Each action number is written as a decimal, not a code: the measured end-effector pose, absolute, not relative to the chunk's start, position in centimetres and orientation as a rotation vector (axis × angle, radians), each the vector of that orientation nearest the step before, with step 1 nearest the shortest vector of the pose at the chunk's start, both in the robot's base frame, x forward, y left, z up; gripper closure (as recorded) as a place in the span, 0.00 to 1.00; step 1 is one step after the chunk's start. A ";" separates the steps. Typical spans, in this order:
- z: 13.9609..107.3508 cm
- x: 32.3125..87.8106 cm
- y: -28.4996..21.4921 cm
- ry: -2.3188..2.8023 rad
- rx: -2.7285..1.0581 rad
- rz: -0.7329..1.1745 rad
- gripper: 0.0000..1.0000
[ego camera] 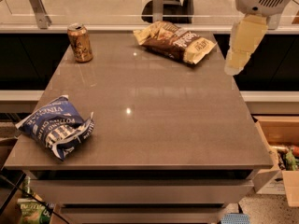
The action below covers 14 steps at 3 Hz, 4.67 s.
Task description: Move brown chip bag near blue chip bag
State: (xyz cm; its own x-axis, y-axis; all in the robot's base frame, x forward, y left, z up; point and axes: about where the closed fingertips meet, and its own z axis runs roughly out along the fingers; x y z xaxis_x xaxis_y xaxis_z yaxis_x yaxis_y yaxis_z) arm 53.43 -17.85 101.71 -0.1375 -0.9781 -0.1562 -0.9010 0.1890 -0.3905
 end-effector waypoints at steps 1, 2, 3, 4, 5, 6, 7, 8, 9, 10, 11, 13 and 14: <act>101.7 53.4 -17.9 2.101 -1.766 -0.286 0.00; 101.6 54.2 -17.5 2.095 -1.765 -0.311 0.00; 100.5 56.9 -16.6 2.065 -1.764 -0.311 0.00; 98.5 60.4 -15.7 2.035 -1.774 -0.272 0.00; 95.8 63.4 -15.7 2.058 -1.780 -0.231 0.00; 93.1 66.2 -16.2 2.095 -1.765 -0.192 0.00; 91.4 68.7 -16.2 2.098 -1.759 -0.173 0.00; 89.9 70.9 -15.3 2.072 -1.764 -0.165 0.00; 88.2 73.2 -14.0 2.053 -1.763 -0.153 0.00; 86.7 74.7 -13.6 2.059 -1.758 -0.153 0.00; 85.9 75.8 -14.0 2.080 -1.745 -0.175 0.00; 85.3 77.0 -14.5 2.099 -1.744 -0.206 0.18; 85.0 77.1 -14.4 2.101 -1.748 -0.203 0.41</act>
Offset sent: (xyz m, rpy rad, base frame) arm 0.0171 0.0076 -0.0041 -0.0336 -0.0202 -0.0052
